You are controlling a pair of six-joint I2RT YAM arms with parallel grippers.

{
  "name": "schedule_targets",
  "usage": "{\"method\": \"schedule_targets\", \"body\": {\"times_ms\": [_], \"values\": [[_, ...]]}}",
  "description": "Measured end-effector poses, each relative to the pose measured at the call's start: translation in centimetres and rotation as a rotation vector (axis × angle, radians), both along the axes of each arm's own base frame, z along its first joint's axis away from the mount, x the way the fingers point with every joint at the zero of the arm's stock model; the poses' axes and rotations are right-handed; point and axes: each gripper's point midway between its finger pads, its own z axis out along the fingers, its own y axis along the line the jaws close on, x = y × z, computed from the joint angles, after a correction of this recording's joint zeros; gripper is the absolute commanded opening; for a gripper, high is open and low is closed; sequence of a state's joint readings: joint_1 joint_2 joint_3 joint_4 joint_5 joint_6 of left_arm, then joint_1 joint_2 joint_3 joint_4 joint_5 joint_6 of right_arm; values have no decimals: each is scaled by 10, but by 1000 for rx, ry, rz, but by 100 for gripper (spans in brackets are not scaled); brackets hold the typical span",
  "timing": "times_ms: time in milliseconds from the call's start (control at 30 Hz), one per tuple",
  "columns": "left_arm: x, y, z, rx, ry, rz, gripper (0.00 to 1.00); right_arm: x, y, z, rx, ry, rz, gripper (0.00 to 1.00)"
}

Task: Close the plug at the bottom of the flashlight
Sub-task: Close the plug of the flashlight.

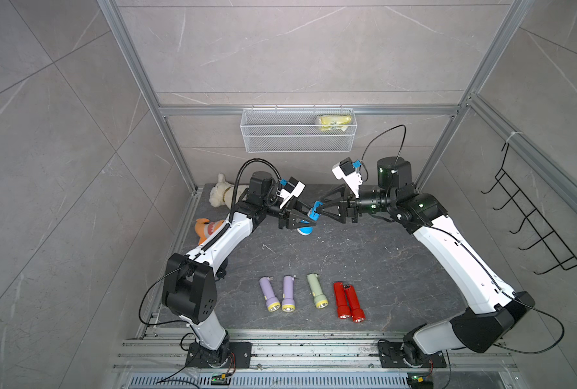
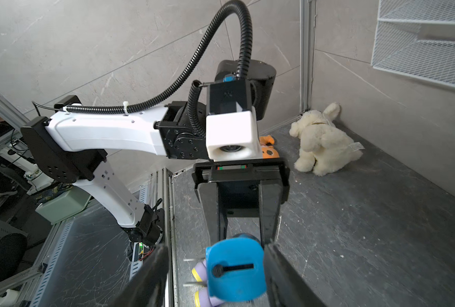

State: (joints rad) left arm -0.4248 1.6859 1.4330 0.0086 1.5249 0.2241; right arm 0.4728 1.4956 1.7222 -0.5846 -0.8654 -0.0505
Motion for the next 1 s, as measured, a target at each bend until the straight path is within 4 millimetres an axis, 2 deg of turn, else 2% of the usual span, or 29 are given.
{"method": "schedule_targets", "body": {"times_ms": [500, 800, 1000], "values": [[0, 0, -2, 0, 2, -1, 0, 11, 2, -19, -67, 4, -6, 55], [0, 1, -6, 2, 7, 1, 0, 14, -3, -17, -55, 1, -5, 49], [-1, 2, -4, 0, 3, 0, 0, 18, -8, -14, -38, 3, -8, 53]]}}
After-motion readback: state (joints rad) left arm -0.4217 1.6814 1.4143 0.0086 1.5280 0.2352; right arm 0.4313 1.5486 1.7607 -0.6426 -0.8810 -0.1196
